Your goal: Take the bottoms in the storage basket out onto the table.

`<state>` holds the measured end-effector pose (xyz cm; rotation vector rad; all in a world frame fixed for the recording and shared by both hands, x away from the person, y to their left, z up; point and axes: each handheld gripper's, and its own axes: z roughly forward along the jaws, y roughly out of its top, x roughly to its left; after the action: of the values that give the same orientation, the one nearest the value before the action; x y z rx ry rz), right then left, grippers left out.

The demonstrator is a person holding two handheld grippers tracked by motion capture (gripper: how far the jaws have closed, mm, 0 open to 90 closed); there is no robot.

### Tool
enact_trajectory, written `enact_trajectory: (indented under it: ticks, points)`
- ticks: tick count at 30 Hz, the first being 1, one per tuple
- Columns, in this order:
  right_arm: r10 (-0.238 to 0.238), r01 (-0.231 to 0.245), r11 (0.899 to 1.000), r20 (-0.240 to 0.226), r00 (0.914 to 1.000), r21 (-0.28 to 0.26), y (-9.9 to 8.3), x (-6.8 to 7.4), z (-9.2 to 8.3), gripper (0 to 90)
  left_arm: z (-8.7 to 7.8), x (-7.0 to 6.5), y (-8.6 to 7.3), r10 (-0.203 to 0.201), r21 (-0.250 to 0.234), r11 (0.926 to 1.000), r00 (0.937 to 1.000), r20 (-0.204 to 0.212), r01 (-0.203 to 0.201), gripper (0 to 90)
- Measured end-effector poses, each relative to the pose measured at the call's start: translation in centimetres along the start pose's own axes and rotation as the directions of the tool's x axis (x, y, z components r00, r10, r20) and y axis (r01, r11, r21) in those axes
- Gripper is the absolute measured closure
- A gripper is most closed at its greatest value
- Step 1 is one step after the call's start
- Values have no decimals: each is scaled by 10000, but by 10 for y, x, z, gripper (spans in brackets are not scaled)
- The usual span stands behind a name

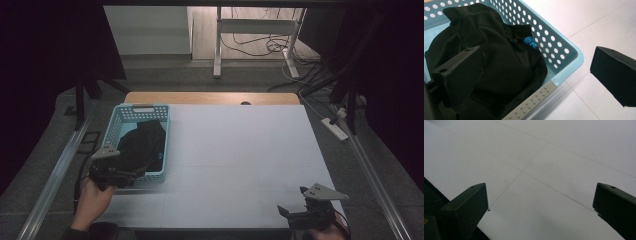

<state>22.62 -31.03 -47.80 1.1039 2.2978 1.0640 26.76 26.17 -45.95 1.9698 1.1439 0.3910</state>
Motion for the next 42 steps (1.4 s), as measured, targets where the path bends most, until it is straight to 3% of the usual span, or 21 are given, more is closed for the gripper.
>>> enact_trajectory:
  ticks: [9, 19, 25, 42]
  points:
    - [-125, 124, 9998, 71, 9999, 162, 0, 1, 2, 2, 9, 6, 12, -130, 253, 9996, 9997, -204, 135, 0]
    - [-213, 212, 9995, 32, 9998, 236, 1, 2, 2, 3, 23, 18, 30, -156, 594, 9981, 9998, -101, 162, 0]
    - [-220, 220, 9994, 0, 9998, 258, 1, 2, 3, 3, 37, 28, 39, -119, 993, 9950, 9997, -204, 139, 0]
    - [-139, 141, 9995, -58, 9999, 290, 1, 1, 3, 3, 61, 46, 52, 118, 1552, 9879, 9995, -300, -70, 0]
